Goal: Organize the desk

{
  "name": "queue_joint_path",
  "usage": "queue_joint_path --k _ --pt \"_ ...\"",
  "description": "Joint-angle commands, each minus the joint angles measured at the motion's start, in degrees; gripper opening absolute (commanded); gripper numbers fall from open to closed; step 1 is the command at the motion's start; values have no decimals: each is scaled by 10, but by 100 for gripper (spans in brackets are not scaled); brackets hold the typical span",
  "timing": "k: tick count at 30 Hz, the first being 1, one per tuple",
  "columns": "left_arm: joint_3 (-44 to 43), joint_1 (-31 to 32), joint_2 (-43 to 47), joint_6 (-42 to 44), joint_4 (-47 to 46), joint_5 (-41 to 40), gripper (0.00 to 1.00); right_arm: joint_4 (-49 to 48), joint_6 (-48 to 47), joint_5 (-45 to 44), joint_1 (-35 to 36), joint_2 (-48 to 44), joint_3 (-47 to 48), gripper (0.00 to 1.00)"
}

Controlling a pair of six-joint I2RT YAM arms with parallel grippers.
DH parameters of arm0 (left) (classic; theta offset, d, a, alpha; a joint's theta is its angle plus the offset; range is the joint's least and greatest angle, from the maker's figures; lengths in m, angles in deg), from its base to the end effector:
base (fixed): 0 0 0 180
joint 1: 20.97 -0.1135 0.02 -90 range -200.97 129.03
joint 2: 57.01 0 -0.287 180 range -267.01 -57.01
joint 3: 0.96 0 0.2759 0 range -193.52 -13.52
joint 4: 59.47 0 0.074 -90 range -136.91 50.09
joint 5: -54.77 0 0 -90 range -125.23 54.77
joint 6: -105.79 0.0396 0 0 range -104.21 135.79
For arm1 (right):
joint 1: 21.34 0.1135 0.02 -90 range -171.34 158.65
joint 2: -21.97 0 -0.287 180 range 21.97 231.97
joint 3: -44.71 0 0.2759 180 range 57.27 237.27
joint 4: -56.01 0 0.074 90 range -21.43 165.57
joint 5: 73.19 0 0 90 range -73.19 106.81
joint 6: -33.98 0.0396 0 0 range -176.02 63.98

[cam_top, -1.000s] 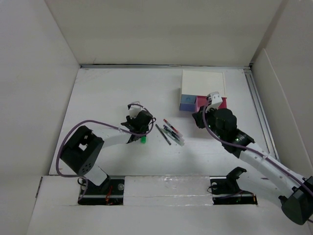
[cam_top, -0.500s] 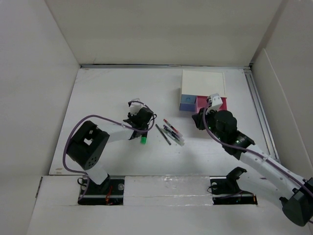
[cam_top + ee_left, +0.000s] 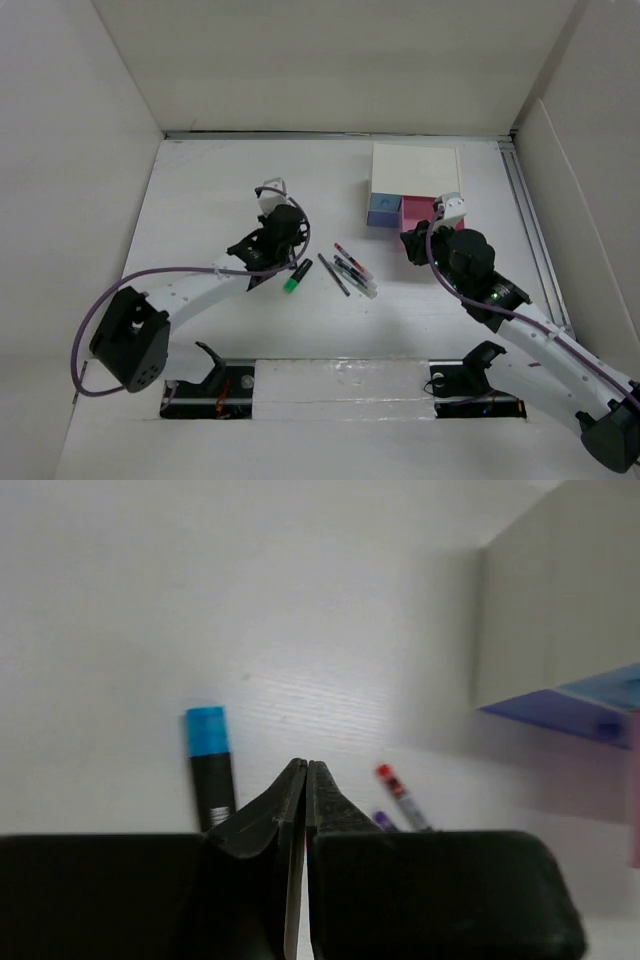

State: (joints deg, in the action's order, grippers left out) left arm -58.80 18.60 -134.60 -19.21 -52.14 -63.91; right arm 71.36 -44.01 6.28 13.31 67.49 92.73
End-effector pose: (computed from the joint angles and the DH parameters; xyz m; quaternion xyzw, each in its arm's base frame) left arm 0.2548 -0.1859 0.2511 -0.0962 0.8309 -0.1382 0.5303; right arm 0.1725 0.1104 0.3052 -0.0967 0.7746 0.1800 0.5986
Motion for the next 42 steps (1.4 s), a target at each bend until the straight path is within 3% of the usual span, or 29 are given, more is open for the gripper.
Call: queue_joint_path --k 1,6,15,20,24,26,28,29,30,31,34,37,42 --pt "-57 29 37 34 -6 46 0 -2 4 -22 7 -7 -1 29" --pt "-123 105 24 56 -32 57 0 49 15 -83 7 -16 15 27" --pt "-220 124 -65 82 -140 229 0 147 46 -229 7 -149 15 23" --pt "-313 134 -165 93 -180 324 0 158 56 -231 7 -247 19 23" --pt "-379 141 -230 83 -183 384 0 175 52 -221 2 -233 43 25" --pt "-391 147 -231 94 -164 357 0 180 55 -210 2 -214 44 25" --pt "-360 154 -195 107 -136 216 2 174 51 -175 2 -203 39 26" --pt "-345 154 -181 108 -124 216 6 169 51 -175 2 -203 37 26" --pt "-328 154 -169 102 -106 135 13 161 48 -158 2 -196 33 26" --pt "-289 144 -136 94 -88 99 28 155 42 -151 2 -195 26 27" --pt "-195 96 -80 53 -26 35 52 129 35 -119 2 -184 18 28" --pt "-115 54 -43 17 21 -14 55 112 30 -103 2 -164 14 29" --pt "-63 48 -45 -22 84 -84 54 97 23 -83 2 -141 8 30"
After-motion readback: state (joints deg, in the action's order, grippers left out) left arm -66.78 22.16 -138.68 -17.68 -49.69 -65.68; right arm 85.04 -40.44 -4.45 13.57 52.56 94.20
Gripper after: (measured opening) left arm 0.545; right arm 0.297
